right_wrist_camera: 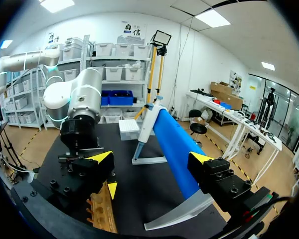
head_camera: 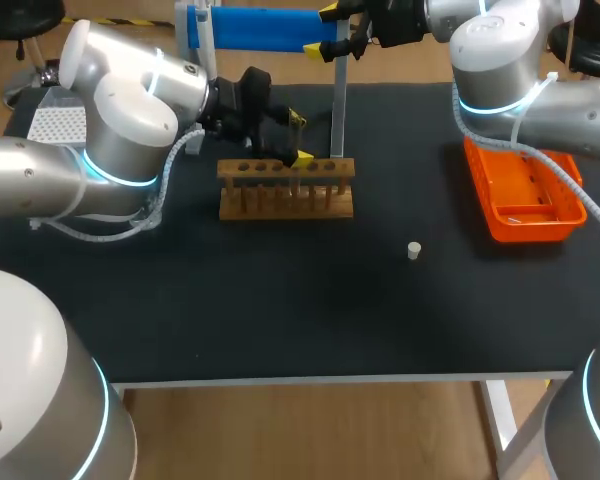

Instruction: Invert the test tube, pick up the pipette, mount the tip to pipette, aspirate from beaker and dispense into the tube, eject the tip, return the pipette, and cap with the stopper.

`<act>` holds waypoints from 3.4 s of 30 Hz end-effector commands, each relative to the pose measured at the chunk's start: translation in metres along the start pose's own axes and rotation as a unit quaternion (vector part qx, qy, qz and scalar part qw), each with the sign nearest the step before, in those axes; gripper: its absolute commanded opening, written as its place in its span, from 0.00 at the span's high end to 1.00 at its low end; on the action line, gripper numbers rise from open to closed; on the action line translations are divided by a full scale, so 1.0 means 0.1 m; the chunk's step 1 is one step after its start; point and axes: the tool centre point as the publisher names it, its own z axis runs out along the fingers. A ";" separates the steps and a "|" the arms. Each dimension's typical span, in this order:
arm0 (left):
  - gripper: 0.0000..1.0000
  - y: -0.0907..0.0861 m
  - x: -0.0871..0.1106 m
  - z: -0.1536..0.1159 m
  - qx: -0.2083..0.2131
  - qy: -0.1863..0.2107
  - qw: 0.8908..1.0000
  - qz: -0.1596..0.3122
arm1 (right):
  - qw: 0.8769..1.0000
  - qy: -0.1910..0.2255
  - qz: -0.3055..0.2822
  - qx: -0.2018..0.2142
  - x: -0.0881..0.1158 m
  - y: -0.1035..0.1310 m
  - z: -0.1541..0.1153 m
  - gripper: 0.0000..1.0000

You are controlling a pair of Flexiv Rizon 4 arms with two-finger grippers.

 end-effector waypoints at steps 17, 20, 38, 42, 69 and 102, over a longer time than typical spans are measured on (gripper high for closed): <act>0.00 0.00 0.00 0.00 0.000 0.001 1.000 0.000 | 1.000 -0.004 -0.019 -0.011 0.67 -0.18 -1.31 0.00; 0.00 0.00 0.00 0.00 0.000 0.001 1.000 0.000 | 1.000 -0.003 -0.015 -0.009 0.83 -0.30 -1.49 0.00; 0.00 0.00 0.00 0.00 0.000 0.001 1.000 0.000 | 0.999 -0.006 0.038 0.005 1.60 -0.98 -1.90 0.00; 0.00 0.00 0.00 0.00 0.000 0.001 1.000 0.000 | 0.999 -0.006 0.038 0.005 1.60 -0.98 -1.90 0.00; 0.00 0.00 0.00 0.00 0.000 0.001 1.000 0.000 | 0.999 0.001 0.046 0.026 1.91 -1.28 -2.02 0.00; 0.00 0.00 0.00 0.00 0.000 0.001 1.000 0.000 | 0.993 -0.005 0.076 0.094 2.21 -2.47 -1.54 0.16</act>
